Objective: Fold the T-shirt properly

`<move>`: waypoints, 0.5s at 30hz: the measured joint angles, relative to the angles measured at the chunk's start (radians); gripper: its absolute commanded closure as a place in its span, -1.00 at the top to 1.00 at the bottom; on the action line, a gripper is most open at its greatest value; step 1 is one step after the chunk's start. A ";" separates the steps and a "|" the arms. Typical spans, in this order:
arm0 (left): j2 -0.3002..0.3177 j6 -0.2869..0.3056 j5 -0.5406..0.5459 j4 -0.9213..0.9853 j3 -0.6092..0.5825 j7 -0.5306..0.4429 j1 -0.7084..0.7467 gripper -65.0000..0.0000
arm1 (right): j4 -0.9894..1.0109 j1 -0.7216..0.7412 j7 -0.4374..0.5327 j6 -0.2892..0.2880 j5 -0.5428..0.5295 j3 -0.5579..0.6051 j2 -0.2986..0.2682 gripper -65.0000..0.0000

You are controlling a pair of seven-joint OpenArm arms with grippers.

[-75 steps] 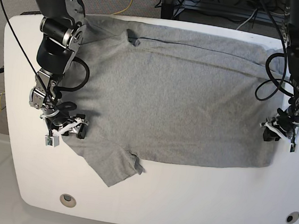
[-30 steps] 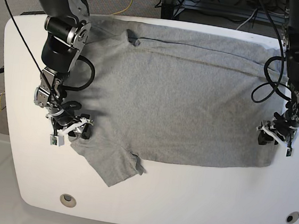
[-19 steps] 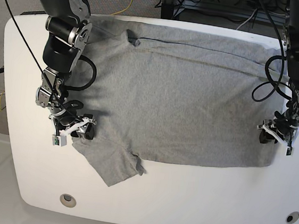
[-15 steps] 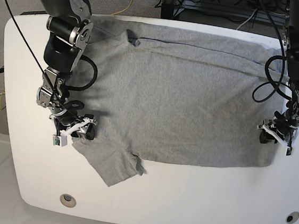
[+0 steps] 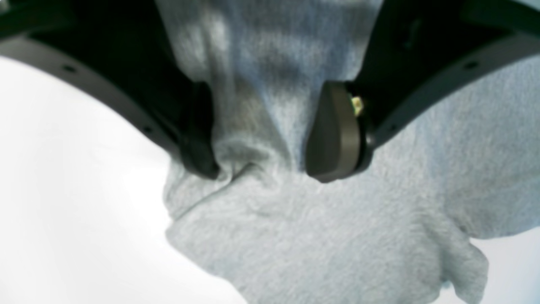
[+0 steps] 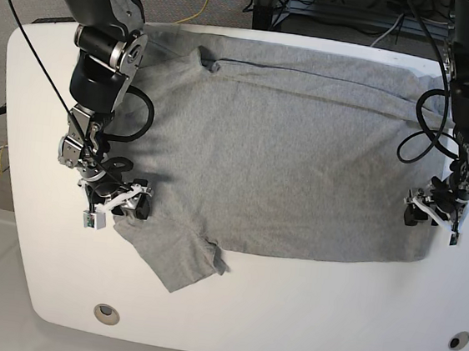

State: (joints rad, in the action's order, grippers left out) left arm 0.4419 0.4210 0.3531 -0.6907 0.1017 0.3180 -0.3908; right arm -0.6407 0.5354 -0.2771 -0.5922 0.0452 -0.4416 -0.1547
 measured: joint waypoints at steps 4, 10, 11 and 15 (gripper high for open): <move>0.000 -0.017 0.000 0.000 0.000 0.000 0.000 -0.03 | -0.009 -0.004 -0.004 -0.003 -0.002 0.000 0.000 0.13; 0.000 -0.021 0.000 0.000 0.000 -0.004 0.001 -0.14 | -0.015 -0.007 -0.008 -0.003 -0.008 0.000 -0.001 0.04; 0.002 -0.017 -0.007 0.000 0.000 -0.019 0.006 -0.05 | -0.019 -0.007 -0.015 -0.002 -0.008 0.001 -0.001 0.10; -0.017 -0.031 0.002 0.001 0.000 -0.031 0.014 -0.05 | -0.018 -0.039 0.020 -0.002 -0.025 0.000 0.013 0.10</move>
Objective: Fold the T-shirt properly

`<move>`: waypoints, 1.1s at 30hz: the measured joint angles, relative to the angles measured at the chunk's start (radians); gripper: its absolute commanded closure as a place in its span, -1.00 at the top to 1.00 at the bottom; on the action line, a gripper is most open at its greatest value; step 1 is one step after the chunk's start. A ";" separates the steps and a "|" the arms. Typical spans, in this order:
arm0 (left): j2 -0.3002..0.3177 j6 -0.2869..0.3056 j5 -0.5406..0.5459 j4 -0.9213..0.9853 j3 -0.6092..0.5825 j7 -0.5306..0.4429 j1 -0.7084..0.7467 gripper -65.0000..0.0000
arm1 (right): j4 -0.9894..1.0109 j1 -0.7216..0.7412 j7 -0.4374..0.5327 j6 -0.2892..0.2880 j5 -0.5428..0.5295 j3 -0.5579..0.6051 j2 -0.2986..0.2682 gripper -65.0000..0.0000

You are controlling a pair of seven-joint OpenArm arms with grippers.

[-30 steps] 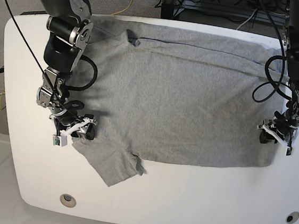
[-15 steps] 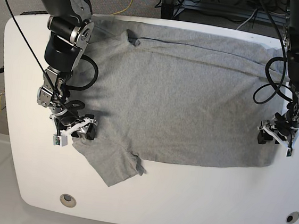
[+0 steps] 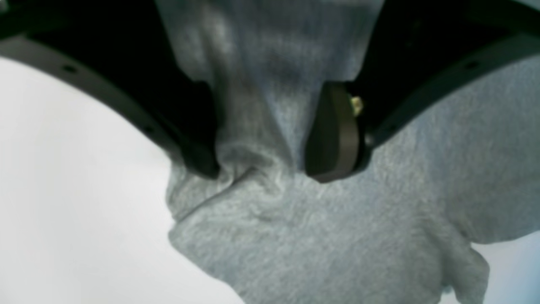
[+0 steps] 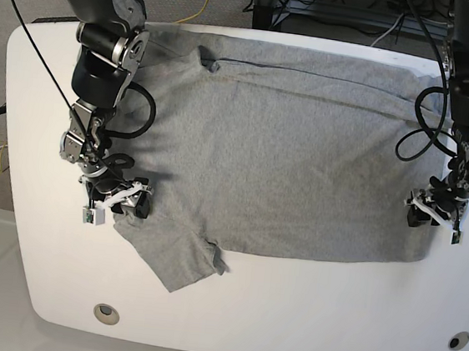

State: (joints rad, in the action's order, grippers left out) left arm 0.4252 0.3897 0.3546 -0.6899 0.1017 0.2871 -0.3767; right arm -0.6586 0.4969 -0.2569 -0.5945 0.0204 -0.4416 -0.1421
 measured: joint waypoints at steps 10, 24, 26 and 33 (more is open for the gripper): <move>-0.008 0.008 0.006 -0.001 -0.004 -0.006 0.000 -0.05 | -0.033 -0.021 -0.043 -0.027 -0.025 -0.003 0.007 0.10; -0.009 0.007 0.006 -0.001 -0.004 -0.006 0.000 -0.15 | -0.037 -0.024 -0.042 -0.024 -0.027 -0.003 0.010 0.10; -0.009 0.007 0.006 -0.001 -0.004 -0.006 0.000 -0.38 | -0.037 -0.024 -0.042 -0.024 -0.027 -0.003 0.010 0.10; -0.009 0.003 0.006 0.002 -0.004 -0.001 0.000 -0.92 | -0.037 -0.028 -0.040 -0.024 -0.027 -0.003 0.010 0.10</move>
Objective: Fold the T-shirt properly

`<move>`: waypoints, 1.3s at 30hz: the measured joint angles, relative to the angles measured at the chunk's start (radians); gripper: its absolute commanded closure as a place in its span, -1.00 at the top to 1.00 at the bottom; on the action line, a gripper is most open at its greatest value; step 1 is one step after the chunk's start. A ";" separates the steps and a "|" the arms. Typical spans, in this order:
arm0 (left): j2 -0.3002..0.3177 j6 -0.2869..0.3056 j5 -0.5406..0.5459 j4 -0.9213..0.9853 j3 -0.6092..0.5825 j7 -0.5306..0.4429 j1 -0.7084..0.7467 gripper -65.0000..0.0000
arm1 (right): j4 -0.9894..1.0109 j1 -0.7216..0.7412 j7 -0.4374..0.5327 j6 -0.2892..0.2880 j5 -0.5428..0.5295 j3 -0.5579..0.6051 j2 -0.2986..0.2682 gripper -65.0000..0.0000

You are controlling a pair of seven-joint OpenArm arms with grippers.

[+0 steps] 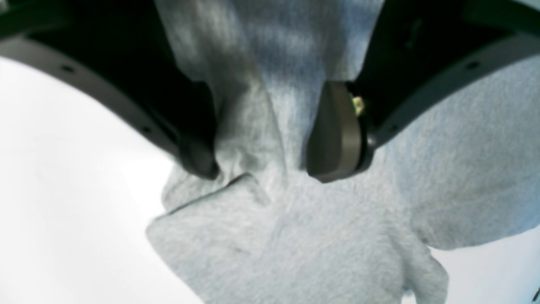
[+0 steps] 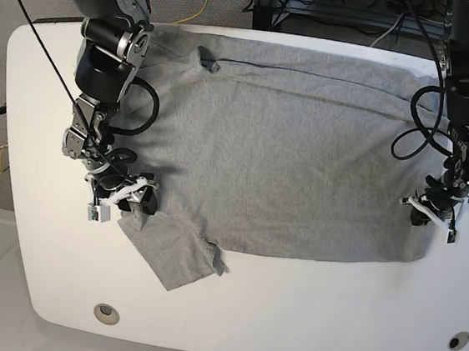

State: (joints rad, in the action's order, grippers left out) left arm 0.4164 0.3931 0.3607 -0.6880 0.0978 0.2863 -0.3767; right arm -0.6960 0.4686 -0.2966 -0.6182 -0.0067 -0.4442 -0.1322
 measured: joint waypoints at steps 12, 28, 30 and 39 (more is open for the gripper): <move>-0.001 0.003 0.005 -0.003 0.000 -0.008 0.011 -0.94 | -0.004 -0.007 0.008 0.000 -0.002 0.000 0.001 0.10; 0.000 0.007 0.011 -0.003 0.000 -0.014 0.014 -0.95 | -0.018 0.002 -0.012 -0.002 0.006 0.000 0.000 0.11; 0.000 0.008 0.011 -0.003 0.000 -0.014 0.014 -0.95 | -0.032 0.003 -0.028 -0.001 0.009 0.001 0.003 0.11; 0.000 0.007 0.011 -0.003 0.000 -0.014 0.014 -0.95 | -0.051 0.013 -0.074 0.000 0.022 0.003 0.004 0.12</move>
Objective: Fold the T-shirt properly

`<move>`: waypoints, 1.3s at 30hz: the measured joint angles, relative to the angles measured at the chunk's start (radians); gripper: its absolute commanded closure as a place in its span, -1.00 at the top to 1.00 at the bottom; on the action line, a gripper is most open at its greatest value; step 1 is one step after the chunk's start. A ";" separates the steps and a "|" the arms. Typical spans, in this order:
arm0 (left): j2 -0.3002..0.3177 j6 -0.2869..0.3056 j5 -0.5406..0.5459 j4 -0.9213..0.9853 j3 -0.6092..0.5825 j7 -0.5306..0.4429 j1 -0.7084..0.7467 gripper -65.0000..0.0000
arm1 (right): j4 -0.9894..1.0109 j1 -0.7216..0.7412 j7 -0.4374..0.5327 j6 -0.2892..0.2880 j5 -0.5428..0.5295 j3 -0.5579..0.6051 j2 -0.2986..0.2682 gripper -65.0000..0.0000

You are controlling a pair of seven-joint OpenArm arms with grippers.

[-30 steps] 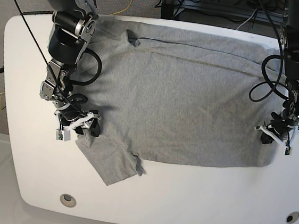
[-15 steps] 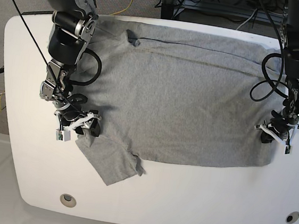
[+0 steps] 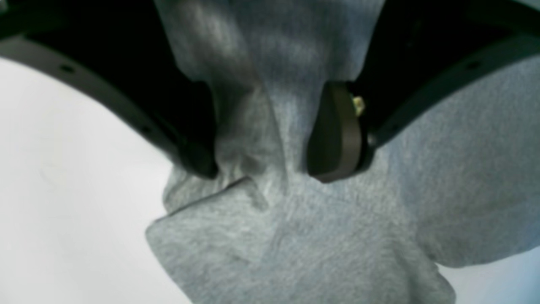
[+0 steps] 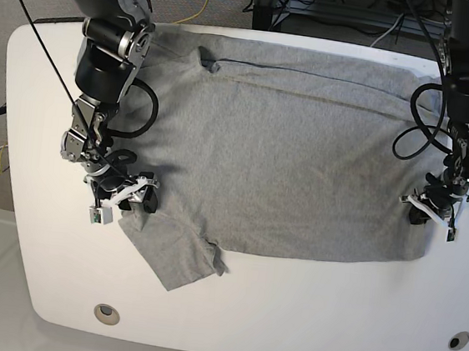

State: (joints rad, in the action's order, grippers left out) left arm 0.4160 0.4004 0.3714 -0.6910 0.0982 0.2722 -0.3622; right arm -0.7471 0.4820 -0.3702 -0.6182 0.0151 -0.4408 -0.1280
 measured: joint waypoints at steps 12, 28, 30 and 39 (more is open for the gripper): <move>0.001 0.000 0.000 0.000 0.000 0.000 0.000 -0.95 | 0.004 0.042 -0.059 0.010 0.033 0.004 -0.021 0.12; 0.000 0.003 0.000 0.001 0.000 -0.001 0.002 -0.95 | 0.009 0.156 -0.165 0.023 0.041 0.001 -0.083 0.69; 0.000 0.003 0.000 0.001 0.000 -0.001 0.002 -0.95 | 0.009 0.165 -0.165 0.023 0.041 0.002 -0.086 0.68; 0.000 0.003 0.000 0.001 0.000 -0.001 0.002 -0.95 | 0.009 0.151 -0.163 0.023 0.042 0.002 -0.108 0.69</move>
State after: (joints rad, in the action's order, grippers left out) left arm 0.4164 0.4030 0.3714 -0.6899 0.0982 0.2714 -0.3603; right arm -0.7383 0.6334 -0.5331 -0.5949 0.0566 -0.4389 -0.2359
